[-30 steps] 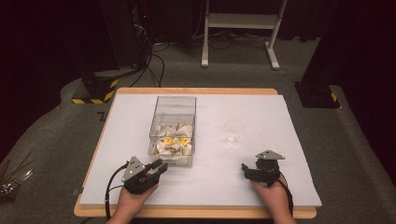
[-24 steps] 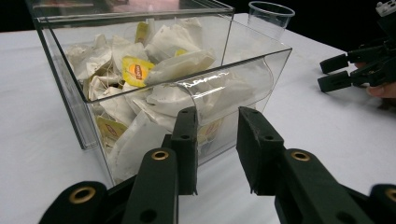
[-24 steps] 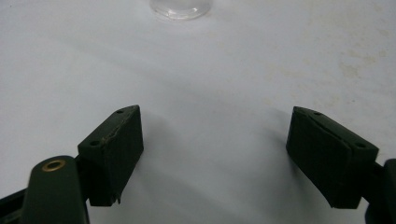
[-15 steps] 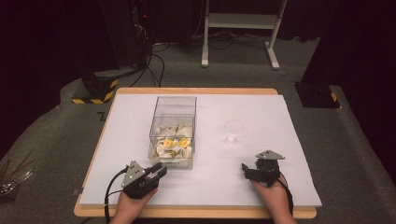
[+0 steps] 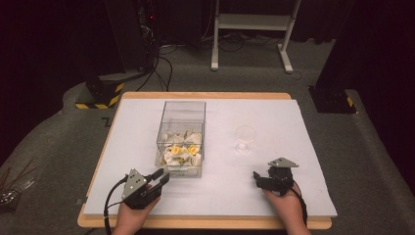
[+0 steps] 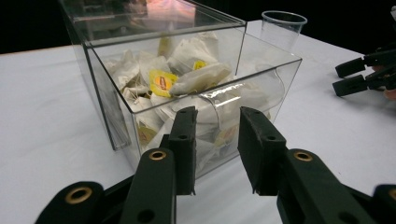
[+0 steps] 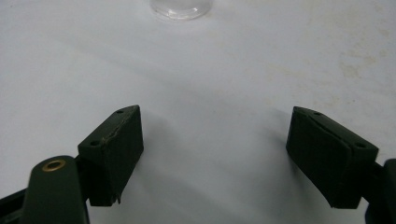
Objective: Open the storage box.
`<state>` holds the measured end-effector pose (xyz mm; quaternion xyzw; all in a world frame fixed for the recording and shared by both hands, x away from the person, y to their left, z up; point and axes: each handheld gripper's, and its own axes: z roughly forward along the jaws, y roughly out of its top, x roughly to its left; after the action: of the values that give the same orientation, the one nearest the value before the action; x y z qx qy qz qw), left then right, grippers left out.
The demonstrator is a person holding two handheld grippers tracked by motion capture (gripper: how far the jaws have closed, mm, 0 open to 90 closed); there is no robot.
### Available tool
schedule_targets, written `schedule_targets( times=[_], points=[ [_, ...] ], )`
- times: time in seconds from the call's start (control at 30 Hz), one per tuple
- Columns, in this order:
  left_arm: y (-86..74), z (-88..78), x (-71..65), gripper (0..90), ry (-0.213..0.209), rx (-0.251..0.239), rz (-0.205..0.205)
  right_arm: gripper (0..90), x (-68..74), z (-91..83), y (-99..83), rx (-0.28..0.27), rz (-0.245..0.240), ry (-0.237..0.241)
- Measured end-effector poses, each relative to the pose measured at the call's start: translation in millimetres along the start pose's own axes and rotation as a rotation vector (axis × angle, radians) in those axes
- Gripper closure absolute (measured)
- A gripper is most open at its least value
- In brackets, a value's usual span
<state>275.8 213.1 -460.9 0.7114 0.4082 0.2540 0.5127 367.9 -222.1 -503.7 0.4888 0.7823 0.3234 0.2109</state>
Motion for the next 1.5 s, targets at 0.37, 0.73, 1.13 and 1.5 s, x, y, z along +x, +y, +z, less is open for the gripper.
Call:
schedule_targets(
  times=[0.37, 0.73, 1.13, 1.5],
  points=[
    [14.1, -7.8, 9.8, 62.6, 0.063, -0.04, 0.012, 18.9, 0.1, 0.0, 0.0, 0.0, 0.0, 0.0],
    [33.9, 6.7, 22.0, 60.2, 0.104, -0.031, 0.029, 18.8, 0.1, 0.0, -0.1, 0.0, -0.001, -0.001],
    [32.3, 19.6, 38.4, 58.1, 0.173, -0.02, -0.008, 18.9, 0.1, 0.1, -0.2, -0.002, -0.004, -0.002],
    [25.8, 32.8, 34.6, 60.3, 0.165, 0.006, -0.028, 18.9, 0.2, 0.0, -0.2, -0.001, -0.004, -0.002]
  ],
)
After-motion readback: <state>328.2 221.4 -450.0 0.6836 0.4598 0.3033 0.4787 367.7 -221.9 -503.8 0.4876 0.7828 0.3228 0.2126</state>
